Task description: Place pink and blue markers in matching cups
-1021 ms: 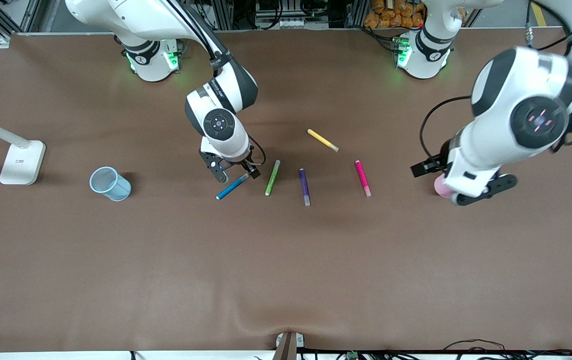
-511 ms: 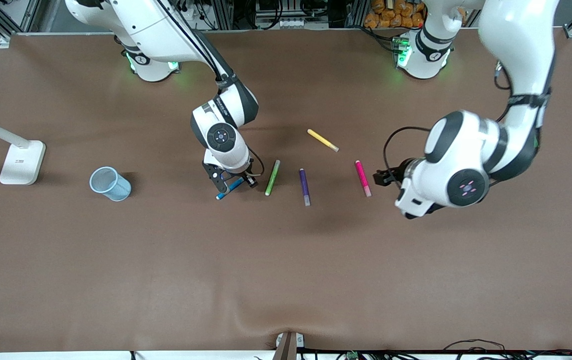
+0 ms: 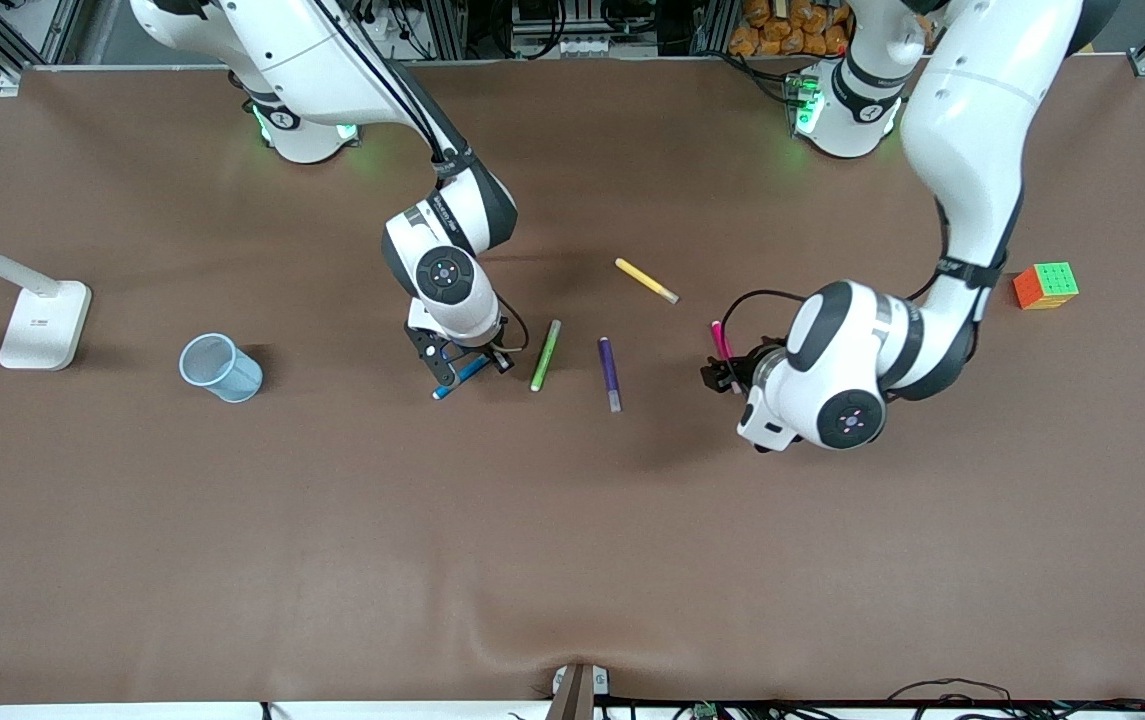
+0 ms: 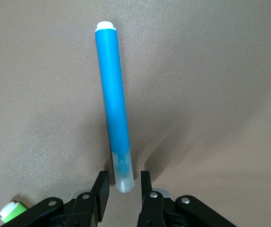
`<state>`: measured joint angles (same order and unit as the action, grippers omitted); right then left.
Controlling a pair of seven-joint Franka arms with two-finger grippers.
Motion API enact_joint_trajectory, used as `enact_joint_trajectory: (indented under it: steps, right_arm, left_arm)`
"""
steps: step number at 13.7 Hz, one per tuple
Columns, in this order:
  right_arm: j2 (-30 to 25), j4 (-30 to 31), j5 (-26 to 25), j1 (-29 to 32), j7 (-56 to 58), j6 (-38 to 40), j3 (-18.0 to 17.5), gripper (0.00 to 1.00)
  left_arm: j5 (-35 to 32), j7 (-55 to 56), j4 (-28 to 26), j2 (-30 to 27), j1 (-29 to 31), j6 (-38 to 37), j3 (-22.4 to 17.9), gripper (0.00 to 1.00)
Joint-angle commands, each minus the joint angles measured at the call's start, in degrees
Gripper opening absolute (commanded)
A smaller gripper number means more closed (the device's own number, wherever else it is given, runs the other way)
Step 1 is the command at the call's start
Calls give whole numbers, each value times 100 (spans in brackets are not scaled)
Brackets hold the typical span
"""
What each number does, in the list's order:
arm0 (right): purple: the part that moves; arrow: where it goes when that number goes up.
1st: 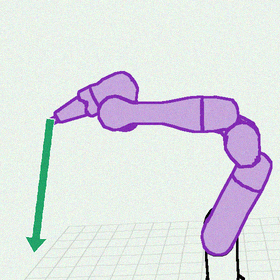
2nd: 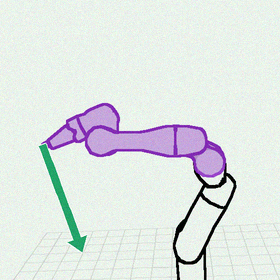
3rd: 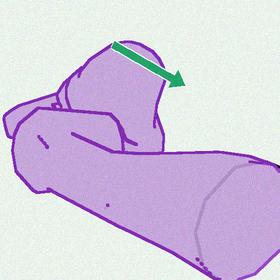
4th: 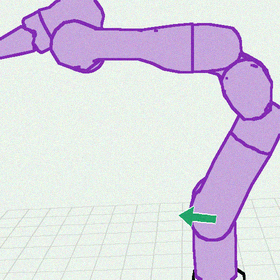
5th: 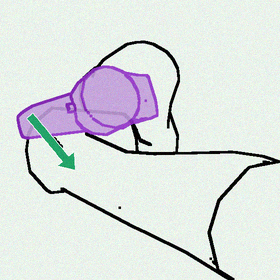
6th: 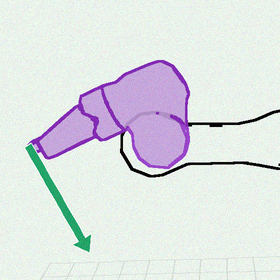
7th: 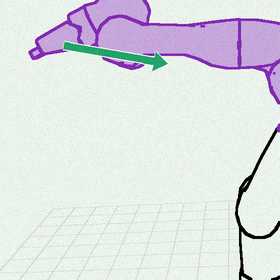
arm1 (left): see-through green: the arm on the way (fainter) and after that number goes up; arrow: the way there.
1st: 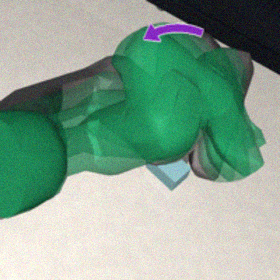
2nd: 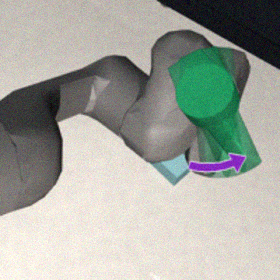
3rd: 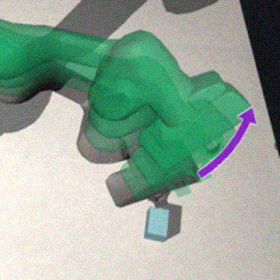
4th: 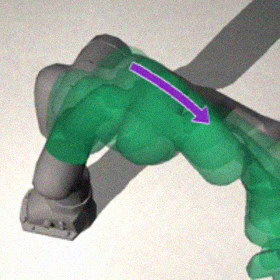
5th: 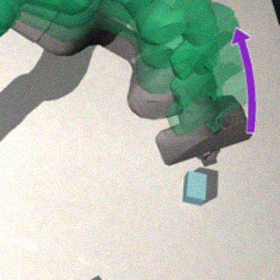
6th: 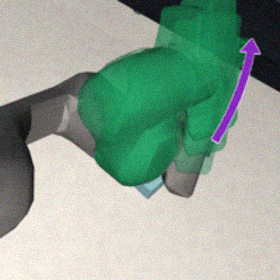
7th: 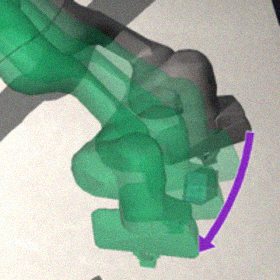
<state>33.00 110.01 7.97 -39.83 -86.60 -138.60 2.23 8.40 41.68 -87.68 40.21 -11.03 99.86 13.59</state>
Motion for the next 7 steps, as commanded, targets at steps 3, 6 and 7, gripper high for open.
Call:
enact_joint_trajectory:
  steps: [3, 6, 7]
  right_arm:
    - [-13, 20, -173, 2, -77, 52, 14, 19]
    - [-74, 20, -173, 28, -50, 228, 23, 0]
    - [-118, 11, -173, 37, 2, 341, 23, 0]
  left_arm:
    - [57, 86, -82, 364, -39, 402, -23, 86]
    - [-336, -194, -205, 425, 22, 490, -40, 67]
    - [-382, -230, -205, 496, 13, 630, -40, 64]
